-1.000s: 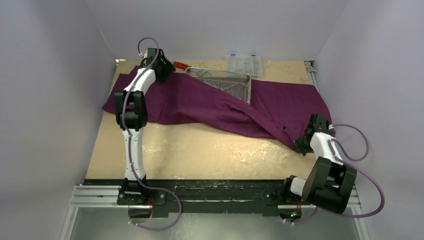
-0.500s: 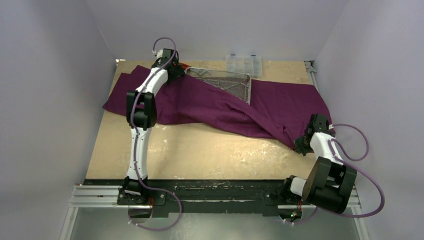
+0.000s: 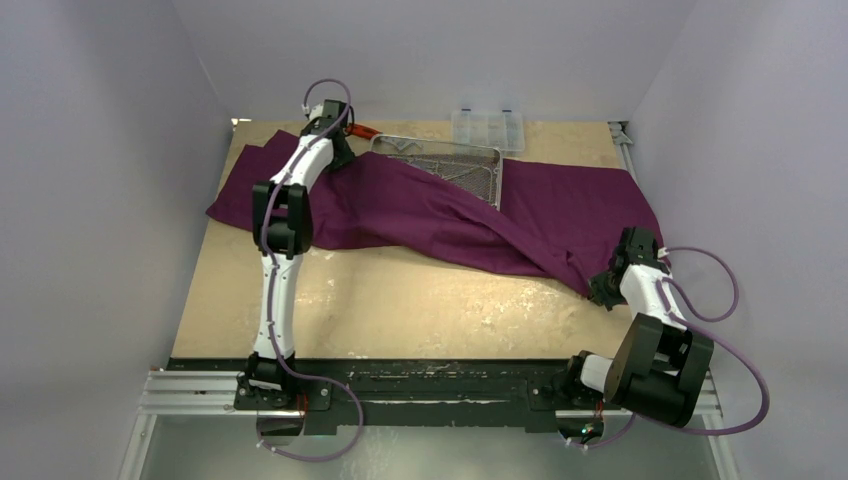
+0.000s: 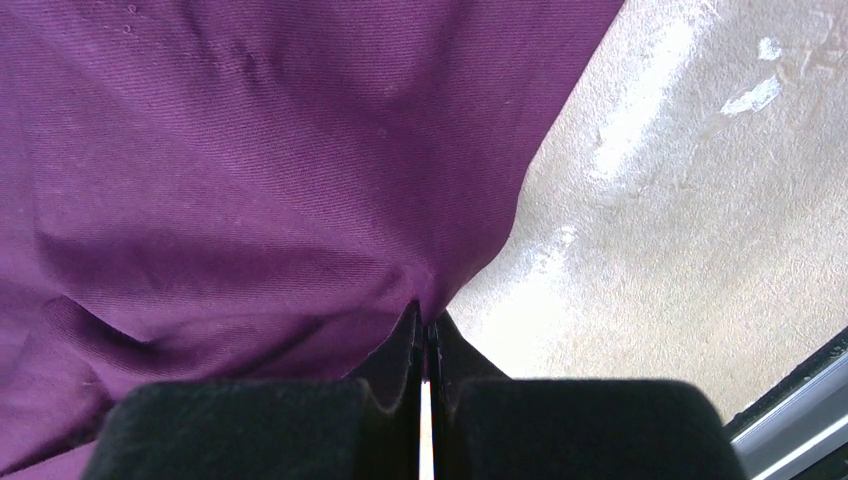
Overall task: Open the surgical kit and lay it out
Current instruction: Open the surgical kit at the center of the board.
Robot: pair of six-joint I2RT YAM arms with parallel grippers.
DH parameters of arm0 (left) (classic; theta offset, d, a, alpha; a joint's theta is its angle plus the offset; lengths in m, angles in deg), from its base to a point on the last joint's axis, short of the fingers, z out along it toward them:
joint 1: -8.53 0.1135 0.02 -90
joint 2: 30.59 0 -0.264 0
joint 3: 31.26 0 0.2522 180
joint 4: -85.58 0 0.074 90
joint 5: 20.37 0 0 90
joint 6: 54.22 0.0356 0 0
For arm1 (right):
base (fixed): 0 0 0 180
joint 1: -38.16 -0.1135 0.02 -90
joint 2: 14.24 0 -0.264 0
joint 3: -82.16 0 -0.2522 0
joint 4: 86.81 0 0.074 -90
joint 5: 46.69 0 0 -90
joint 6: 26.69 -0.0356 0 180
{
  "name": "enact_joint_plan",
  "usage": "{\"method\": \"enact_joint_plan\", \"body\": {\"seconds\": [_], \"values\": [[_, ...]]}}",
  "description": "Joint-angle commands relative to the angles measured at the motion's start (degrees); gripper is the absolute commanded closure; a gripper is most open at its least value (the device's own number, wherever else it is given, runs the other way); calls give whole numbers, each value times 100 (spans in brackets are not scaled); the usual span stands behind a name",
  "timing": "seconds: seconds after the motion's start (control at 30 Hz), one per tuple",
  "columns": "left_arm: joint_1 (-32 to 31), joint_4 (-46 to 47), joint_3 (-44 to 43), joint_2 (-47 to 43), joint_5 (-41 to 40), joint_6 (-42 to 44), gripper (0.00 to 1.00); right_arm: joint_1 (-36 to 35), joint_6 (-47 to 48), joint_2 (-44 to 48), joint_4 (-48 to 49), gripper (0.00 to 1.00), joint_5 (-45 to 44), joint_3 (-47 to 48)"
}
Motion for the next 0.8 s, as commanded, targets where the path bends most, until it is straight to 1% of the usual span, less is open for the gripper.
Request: {"method": "enact_joint_plan", "body": {"seconds": [0.0, 0.1, 0.2, 0.37, 0.4, 0.63, 0.7, 0.77], "values": [[159, -62, -101, -260, -152, 87, 71, 19, 29, -39, 123, 100, -290, 67], [248, 19, -33, -490, -132, 86, 79, 19, -14, -58, 132, 100, -243, 78], [332, 97, 100, -741, -138, 119, 83, 19, -26, -75, 120, 100, -163, 74], [492, 122, 321, -1058, 61, 207, 98, 17, -17, -97, 147, 100, -162, 56], [533, 112, 359, -1109, 108, 222, 100, 19, -17, -97, 150, 100, -162, 49], [822, -48, 1004, -1639, 183, 288, 100, 17, -52, -51, 114, 100, -211, 14], [1055, -250, 1320, -1990, 87, 236, 100, 19, -53, 14, 46, 100, -254, 16], [1215, -416, 1840, -2455, -64, 152, 100, 17, -59, 98, -46, 100, -333, 0]]}}
